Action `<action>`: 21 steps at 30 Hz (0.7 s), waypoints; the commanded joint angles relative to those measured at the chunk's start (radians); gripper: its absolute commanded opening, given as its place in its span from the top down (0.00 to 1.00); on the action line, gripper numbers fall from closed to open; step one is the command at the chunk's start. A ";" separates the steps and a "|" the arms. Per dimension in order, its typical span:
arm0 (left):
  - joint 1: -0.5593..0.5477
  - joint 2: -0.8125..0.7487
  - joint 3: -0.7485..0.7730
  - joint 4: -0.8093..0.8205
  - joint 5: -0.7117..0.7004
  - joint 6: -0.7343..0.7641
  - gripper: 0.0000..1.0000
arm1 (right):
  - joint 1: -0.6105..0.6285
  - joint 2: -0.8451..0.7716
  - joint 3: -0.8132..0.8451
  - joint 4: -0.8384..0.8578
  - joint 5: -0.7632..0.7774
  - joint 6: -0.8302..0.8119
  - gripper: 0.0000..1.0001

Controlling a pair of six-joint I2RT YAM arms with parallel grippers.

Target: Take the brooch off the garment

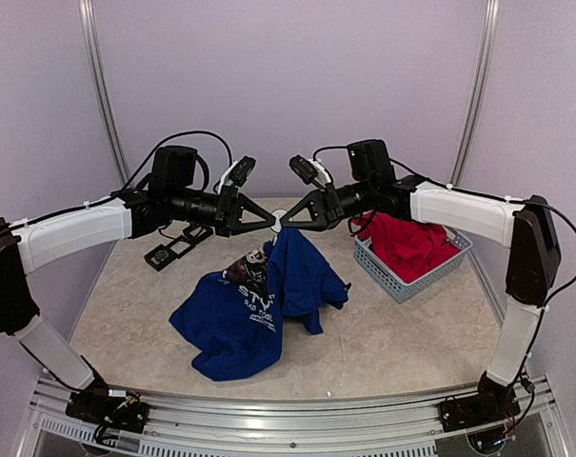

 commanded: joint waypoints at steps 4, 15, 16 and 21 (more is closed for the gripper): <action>0.007 -0.013 0.036 -0.001 -0.003 0.019 1.00 | 0.006 0.077 0.045 -0.193 0.161 -0.066 1.00; 0.007 -0.009 0.055 -0.002 0.010 0.027 1.00 | -0.018 0.148 0.011 -0.249 0.305 0.056 1.00; 0.007 -0.008 0.058 -0.002 0.013 0.027 1.00 | -0.018 0.157 0.016 -0.260 0.307 0.057 1.00; 0.001 0.002 0.083 -0.009 0.032 0.039 1.00 | -0.018 0.191 0.022 -0.294 0.328 0.061 1.00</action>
